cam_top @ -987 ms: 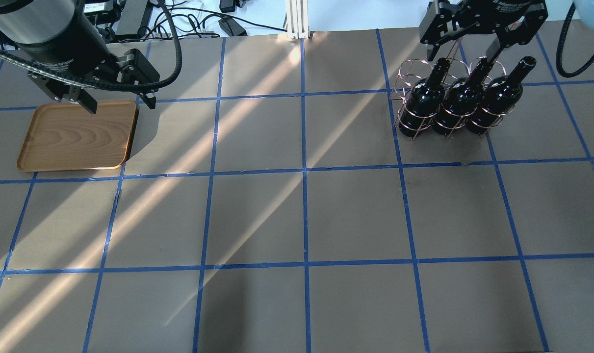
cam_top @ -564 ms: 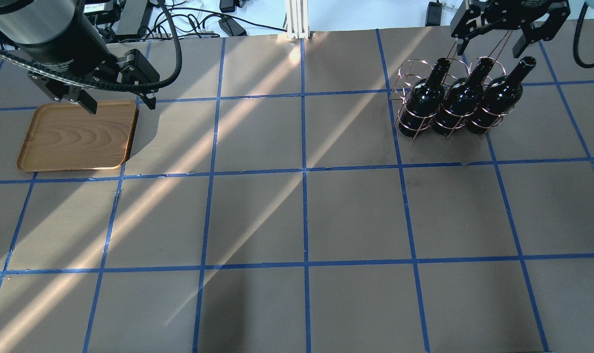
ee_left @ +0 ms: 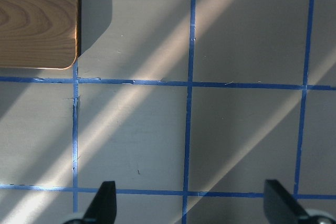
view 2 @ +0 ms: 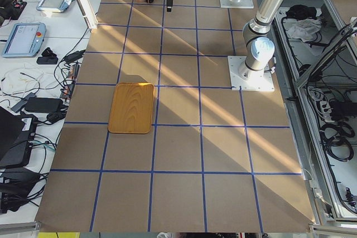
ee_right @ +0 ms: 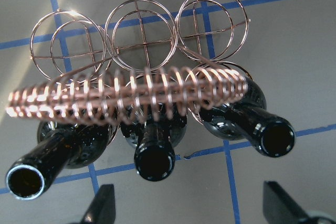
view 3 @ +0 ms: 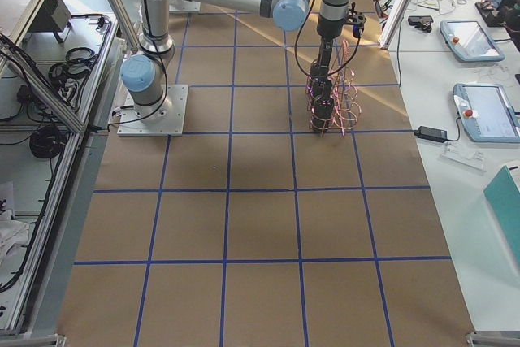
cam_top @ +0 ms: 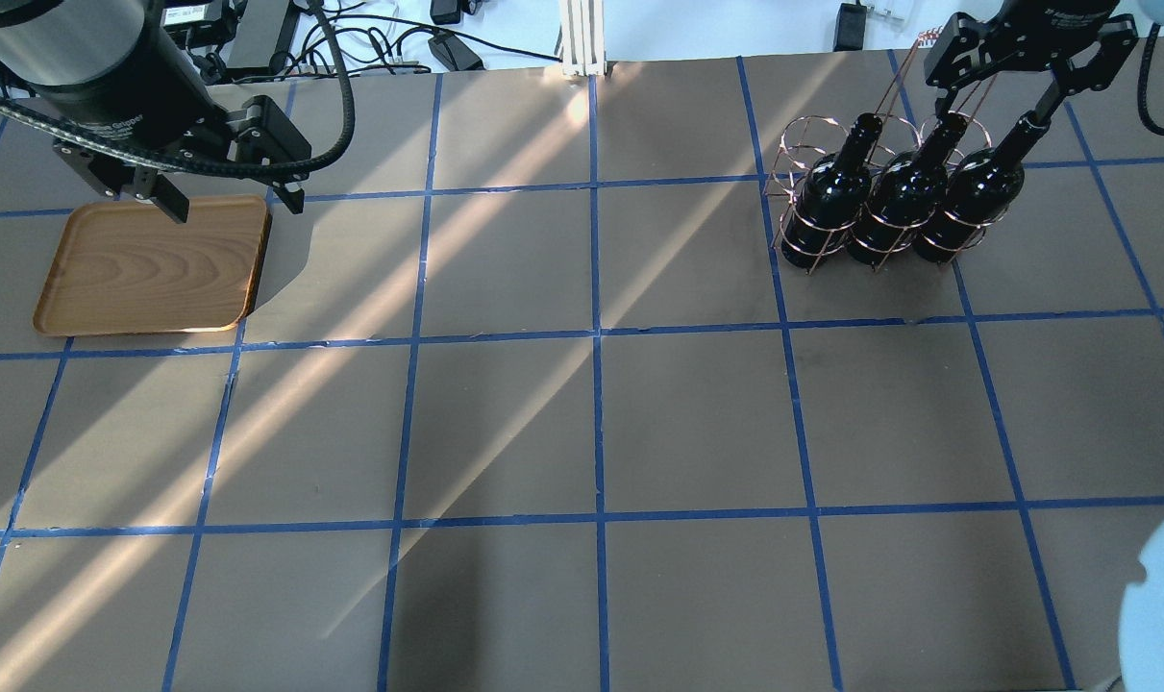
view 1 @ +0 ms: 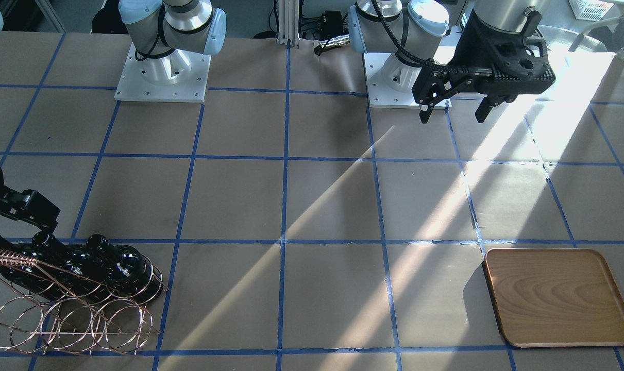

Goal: Take wine from basket and place on tray
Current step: 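Move the right gripper over the copper wine rack toward the middle bottle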

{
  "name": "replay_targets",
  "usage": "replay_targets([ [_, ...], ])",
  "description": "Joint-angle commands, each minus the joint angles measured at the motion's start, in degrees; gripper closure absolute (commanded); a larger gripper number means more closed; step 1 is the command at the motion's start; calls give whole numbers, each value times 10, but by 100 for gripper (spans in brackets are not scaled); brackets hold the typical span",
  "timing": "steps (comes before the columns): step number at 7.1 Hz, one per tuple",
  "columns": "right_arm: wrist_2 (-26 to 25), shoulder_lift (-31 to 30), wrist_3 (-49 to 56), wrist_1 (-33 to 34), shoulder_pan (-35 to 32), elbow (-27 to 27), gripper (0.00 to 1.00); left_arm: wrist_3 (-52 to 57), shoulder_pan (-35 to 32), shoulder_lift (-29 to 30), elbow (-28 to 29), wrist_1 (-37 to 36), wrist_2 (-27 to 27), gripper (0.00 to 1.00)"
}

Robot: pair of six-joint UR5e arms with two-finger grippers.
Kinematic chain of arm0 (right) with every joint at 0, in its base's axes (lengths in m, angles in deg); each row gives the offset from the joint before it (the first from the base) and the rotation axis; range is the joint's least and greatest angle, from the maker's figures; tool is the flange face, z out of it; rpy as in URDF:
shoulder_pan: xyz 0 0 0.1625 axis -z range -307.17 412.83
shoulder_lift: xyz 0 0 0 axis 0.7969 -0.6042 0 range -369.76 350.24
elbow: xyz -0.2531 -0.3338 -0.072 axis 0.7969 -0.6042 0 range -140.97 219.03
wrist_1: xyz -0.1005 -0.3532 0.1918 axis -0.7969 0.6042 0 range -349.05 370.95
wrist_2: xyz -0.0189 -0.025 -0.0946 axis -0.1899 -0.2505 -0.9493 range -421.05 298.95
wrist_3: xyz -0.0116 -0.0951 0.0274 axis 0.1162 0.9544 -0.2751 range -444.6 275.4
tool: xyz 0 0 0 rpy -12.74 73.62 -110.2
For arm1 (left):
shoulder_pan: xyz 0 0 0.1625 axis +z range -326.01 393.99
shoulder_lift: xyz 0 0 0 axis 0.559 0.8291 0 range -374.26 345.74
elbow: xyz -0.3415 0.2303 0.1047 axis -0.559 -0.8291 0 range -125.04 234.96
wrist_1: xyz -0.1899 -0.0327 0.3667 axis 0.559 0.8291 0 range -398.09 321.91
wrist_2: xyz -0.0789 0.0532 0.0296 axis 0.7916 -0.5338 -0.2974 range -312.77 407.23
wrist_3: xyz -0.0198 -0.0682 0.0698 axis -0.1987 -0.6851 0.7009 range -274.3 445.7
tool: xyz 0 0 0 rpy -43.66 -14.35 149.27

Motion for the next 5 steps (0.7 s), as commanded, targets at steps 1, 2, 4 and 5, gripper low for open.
replay_targets([
  [1, 4, 16, 0, 11, -2, 9, 0, -1, 0, 0, 0, 0, 0, 0],
  [2, 12, 21, 0, 20, -5, 13, 2, 0, 0, 0, 0, 0, 0, 0],
  [4, 24, 20, 30, 43, -12, 33, 6, -1, 0, 1, 0, 0, 0, 0],
  [5, 21, 19, 31, 43, -13, 37, 8, -1, 0, 1, 0, 0, 0, 0],
])
